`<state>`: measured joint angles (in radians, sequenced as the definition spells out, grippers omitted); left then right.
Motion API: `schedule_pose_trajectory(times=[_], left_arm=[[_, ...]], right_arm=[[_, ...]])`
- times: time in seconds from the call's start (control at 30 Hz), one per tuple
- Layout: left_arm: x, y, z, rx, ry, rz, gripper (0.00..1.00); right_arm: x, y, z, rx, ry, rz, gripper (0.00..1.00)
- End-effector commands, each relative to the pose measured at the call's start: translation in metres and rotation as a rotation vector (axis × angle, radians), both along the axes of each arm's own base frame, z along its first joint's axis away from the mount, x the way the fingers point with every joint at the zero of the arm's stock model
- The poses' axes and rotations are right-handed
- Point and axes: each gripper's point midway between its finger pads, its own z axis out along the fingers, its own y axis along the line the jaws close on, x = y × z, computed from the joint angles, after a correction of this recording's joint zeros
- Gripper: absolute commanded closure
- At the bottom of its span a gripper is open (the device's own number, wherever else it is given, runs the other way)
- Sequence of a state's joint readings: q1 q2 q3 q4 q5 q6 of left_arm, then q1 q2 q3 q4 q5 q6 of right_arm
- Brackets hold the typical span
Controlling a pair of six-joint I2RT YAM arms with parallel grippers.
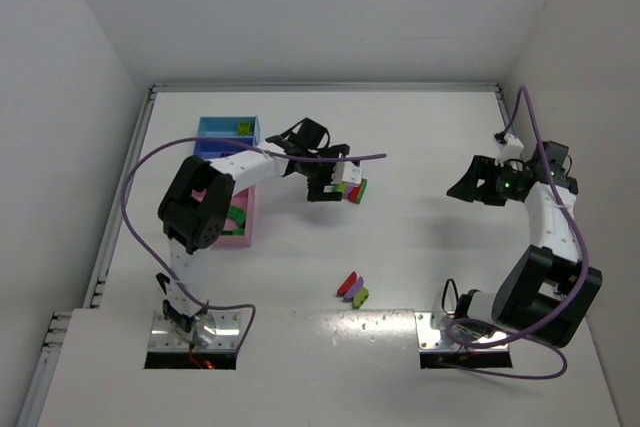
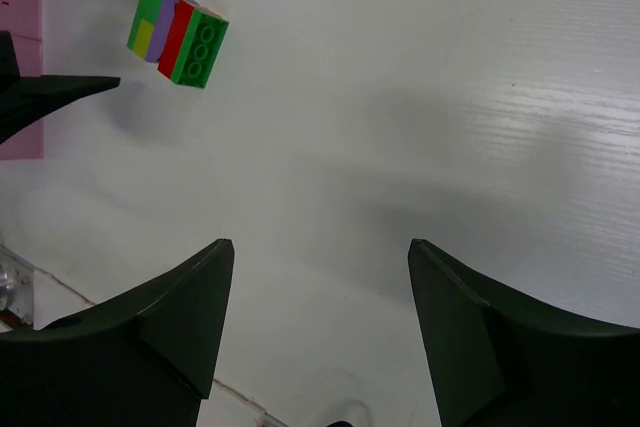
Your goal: Sort the legos into containers by color
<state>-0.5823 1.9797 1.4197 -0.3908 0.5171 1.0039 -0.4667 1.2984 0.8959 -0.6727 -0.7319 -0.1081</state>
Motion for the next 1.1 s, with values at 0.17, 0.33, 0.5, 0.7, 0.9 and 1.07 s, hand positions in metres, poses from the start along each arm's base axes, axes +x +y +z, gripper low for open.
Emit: schedule_pose_trajectory(times=[0.17, 0.33, 0.5, 0.7, 0.9, 1.07], left_arm=[[0.027, -0.036, 0.024, -0.125, -0.030, -0.058, 0.00], [0.029, -0.041, 0.013, -0.122, 0.003, -0.068, 0.00], [0.024, -0.041, 0.000, -0.100, 0.057, -0.087, 0.00], [0.017, -0.041, -0.008, -0.094, 0.096, -0.104, 0.00], [0.008, -0.037, -0.023, -0.071, 0.144, -0.111, 0.00], [0.001, -0.032, -0.029, -0.050, 0.166, -0.121, 0.00]], right_arm=[[0.005, 0.000, -0.003, -0.010, -0.021, 0.014, 0.29], [0.005, 0.000, -0.005, -0.006, -0.013, 0.014, 0.29], [0.005, -0.002, -0.008, -0.015, -0.005, 0.015, 0.29], [0.008, -0.003, -0.008, -0.015, -0.005, 0.015, 0.29], [0.008, -0.003, -0.010, -0.011, 0.003, 0.015, 0.29], [0.008, -0.003, -0.012, -0.007, 0.012, 0.015, 0.29]])
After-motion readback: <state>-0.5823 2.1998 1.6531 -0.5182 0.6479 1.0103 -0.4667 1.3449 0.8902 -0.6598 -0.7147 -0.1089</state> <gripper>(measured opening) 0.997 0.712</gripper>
